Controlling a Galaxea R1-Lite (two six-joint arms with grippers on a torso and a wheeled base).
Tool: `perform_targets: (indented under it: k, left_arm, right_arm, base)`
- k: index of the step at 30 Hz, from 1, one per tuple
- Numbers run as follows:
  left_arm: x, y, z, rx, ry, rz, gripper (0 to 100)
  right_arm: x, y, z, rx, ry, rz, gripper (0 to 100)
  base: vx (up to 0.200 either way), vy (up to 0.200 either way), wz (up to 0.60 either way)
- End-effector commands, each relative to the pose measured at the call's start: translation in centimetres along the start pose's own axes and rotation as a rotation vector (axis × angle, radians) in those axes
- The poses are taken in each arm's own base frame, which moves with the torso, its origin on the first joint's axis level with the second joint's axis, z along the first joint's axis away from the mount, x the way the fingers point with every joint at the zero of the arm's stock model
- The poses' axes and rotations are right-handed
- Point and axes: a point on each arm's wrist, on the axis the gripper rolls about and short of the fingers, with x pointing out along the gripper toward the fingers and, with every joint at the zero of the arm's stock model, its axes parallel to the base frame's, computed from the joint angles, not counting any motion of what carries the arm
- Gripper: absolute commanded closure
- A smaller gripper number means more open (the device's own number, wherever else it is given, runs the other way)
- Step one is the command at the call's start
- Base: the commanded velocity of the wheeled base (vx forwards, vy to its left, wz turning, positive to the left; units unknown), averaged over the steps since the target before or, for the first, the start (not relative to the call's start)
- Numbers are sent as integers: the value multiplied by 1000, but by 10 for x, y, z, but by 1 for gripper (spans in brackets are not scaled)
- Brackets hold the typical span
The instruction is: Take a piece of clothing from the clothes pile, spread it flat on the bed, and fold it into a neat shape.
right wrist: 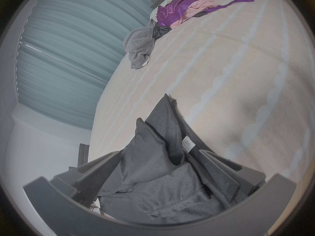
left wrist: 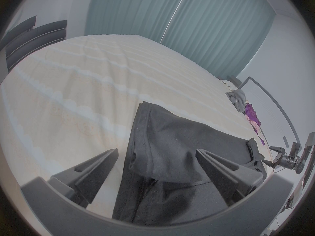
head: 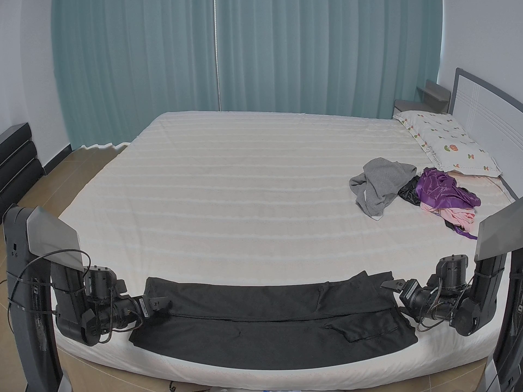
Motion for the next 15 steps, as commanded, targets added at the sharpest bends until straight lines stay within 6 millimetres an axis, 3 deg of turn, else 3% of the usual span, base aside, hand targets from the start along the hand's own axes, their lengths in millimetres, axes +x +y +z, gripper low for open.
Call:
perform_targets:
  k: [1,7,8,15]
  left_arm:
    - [-1,0,-5,-1,22,3,0]
    - [0,-2,-6,2,25,-1,0]
    - [0,-2,-6,2,25,-1,100]
    - [1,-2,-4,3,18,-4,100]
  right_arm:
    - [0,0,-1,-1,3,0,0]
    - [0,0,0,-1,1,-1,0]
    - [0,0,0,-1,1,-1,0]
    - [-1,-1,-1,1,5,-2,0]
  base:
    - [0,0,0]
    - [0,0,0]
    - [0,0,0]
    - [0,0,0]
